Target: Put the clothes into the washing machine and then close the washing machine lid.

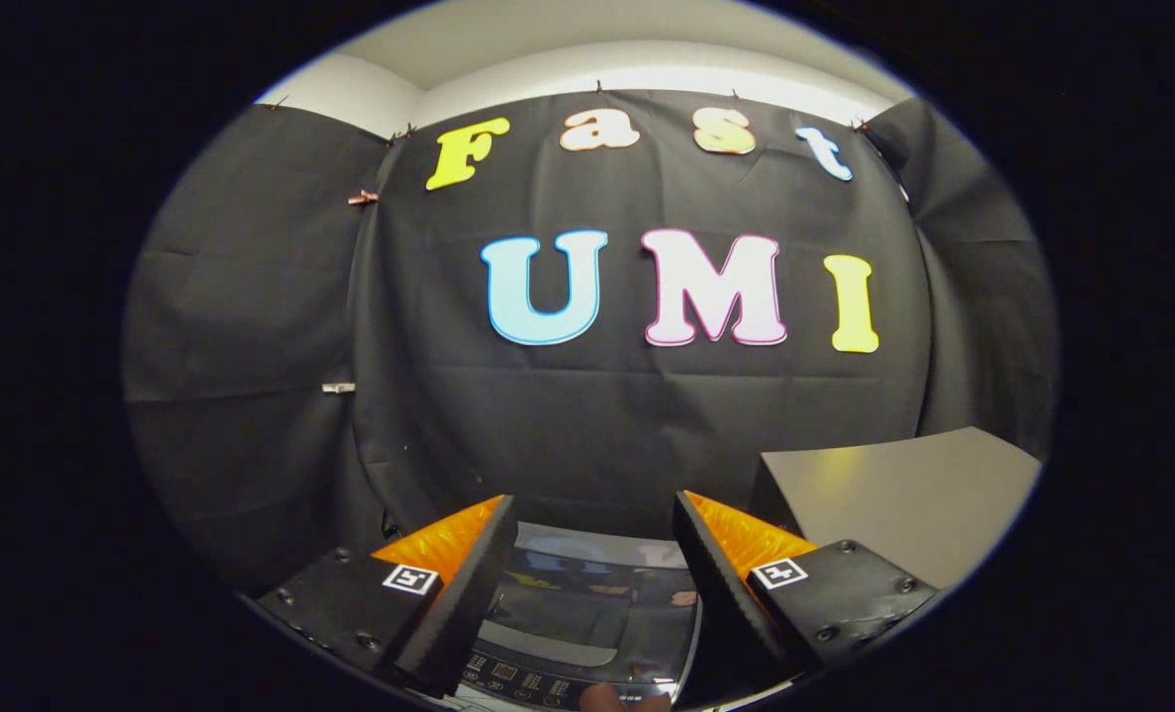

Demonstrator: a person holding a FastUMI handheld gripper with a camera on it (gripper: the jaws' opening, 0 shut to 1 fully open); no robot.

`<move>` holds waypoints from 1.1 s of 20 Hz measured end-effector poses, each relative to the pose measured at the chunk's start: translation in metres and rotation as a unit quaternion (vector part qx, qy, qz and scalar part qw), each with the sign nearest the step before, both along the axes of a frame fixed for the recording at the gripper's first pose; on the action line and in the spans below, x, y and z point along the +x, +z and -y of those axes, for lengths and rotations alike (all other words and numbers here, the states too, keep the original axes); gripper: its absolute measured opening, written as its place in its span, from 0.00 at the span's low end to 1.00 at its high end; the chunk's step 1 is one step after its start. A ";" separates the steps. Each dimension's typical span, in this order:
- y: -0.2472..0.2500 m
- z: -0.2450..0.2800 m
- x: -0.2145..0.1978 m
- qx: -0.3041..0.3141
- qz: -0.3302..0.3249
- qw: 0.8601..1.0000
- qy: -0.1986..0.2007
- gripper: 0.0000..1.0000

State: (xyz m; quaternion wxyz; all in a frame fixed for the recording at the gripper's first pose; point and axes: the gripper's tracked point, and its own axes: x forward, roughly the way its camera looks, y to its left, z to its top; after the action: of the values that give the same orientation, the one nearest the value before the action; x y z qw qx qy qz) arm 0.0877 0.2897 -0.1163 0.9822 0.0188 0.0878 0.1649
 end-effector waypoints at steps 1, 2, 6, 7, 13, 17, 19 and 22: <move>0.004 0.006 -0.007 0.000 0.007 1.000 -0.004 0.99; 0.008 0.012 -0.013 0.000 0.015 1.000 -0.009 0.99; 0.020 0.033 -0.032 -0.006 0.021 1.000 -0.021 0.99; 0.024 0.038 -0.035 -0.006 0.024 0.999 -0.027 0.99; 0.037 0.058 -0.071 -0.013 0.026 0.999 -0.030 0.99; 0.048 0.085 -0.094 -0.023 0.030 0.998 -0.047 1.00; 0.051 0.093 -0.105 -0.021 0.028 0.998 -0.052 1.00; 0.059 0.107 -0.122 -0.012 0.034 0.997 -0.062 1.00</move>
State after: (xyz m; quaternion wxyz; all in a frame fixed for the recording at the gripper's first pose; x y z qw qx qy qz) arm -0.0340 0.1829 -0.0575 0.9932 0.0065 0.0552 0.1027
